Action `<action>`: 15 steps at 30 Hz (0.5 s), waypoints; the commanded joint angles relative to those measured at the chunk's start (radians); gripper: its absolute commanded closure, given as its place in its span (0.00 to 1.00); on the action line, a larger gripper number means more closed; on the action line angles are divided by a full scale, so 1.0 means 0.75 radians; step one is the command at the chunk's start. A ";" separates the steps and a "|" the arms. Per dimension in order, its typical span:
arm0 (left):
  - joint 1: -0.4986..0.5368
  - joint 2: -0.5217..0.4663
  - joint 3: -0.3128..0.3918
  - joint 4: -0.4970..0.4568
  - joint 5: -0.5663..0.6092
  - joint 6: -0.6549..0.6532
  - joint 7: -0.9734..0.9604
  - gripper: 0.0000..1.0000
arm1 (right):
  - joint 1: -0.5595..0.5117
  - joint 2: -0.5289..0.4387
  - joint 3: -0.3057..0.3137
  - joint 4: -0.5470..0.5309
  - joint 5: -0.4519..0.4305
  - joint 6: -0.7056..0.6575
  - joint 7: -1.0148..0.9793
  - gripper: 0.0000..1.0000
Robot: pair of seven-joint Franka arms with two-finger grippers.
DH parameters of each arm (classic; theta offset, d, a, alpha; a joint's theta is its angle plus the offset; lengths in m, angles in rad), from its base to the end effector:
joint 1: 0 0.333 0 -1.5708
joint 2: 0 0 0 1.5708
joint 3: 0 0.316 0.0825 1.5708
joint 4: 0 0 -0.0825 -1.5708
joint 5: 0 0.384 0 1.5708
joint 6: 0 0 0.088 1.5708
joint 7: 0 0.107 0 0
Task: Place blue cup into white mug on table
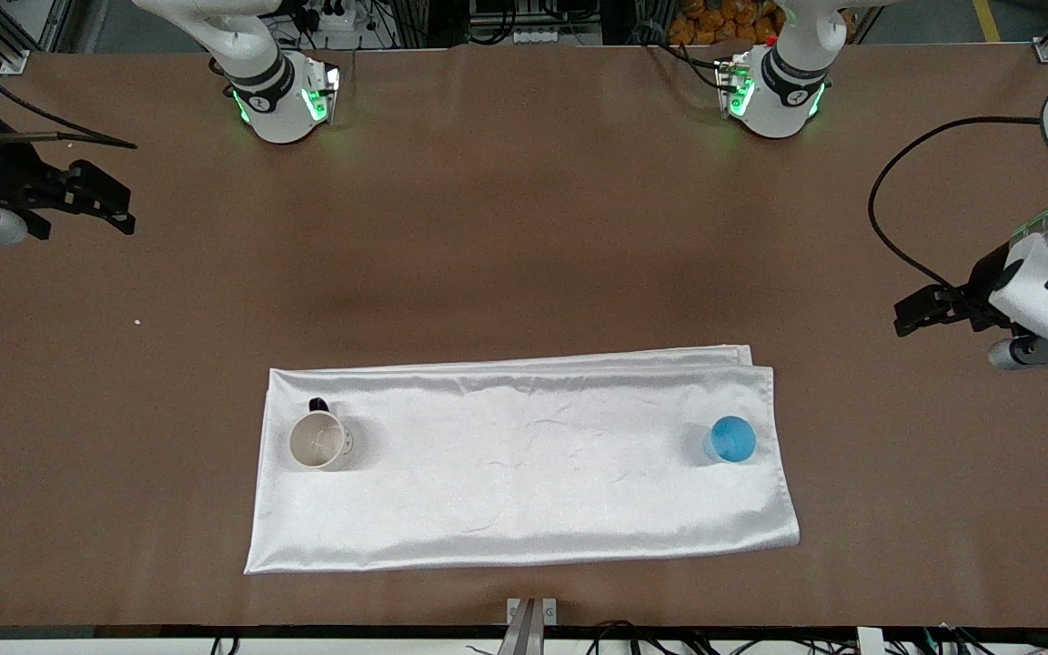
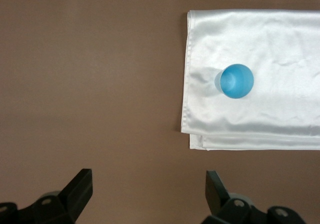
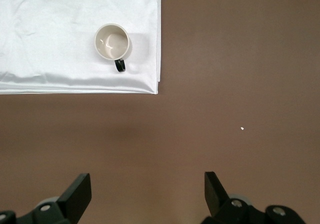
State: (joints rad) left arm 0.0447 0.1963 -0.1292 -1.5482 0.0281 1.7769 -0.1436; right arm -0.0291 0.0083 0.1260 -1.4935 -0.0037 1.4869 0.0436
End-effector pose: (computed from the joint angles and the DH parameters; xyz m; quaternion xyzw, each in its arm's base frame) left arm 0.6246 -0.0437 0.5385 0.9995 0.0283 0.0171 0.0007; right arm 0.5464 0.0524 0.6488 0.9996 0.0265 -0.0073 0.0018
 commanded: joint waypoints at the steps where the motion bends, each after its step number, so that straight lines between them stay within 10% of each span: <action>1: -0.017 0.070 0.000 0.005 -0.031 0.073 -0.001 0.00 | 0.010 0.020 -0.011 0.018 0.021 -0.009 0.022 0.00; 15: -0.100 0.272 0.002 0.009 -0.027 0.277 -0.091 0.00 | 0.014 0.099 -0.009 0.001 0.023 0.038 0.022 0.00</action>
State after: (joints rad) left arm -0.0095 0.3597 -0.1312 -1.5514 0.0250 1.9423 -0.1887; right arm -0.0263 0.0531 0.1261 -1.4990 -0.0036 1.4971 0.0437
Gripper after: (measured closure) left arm 0.000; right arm 0.000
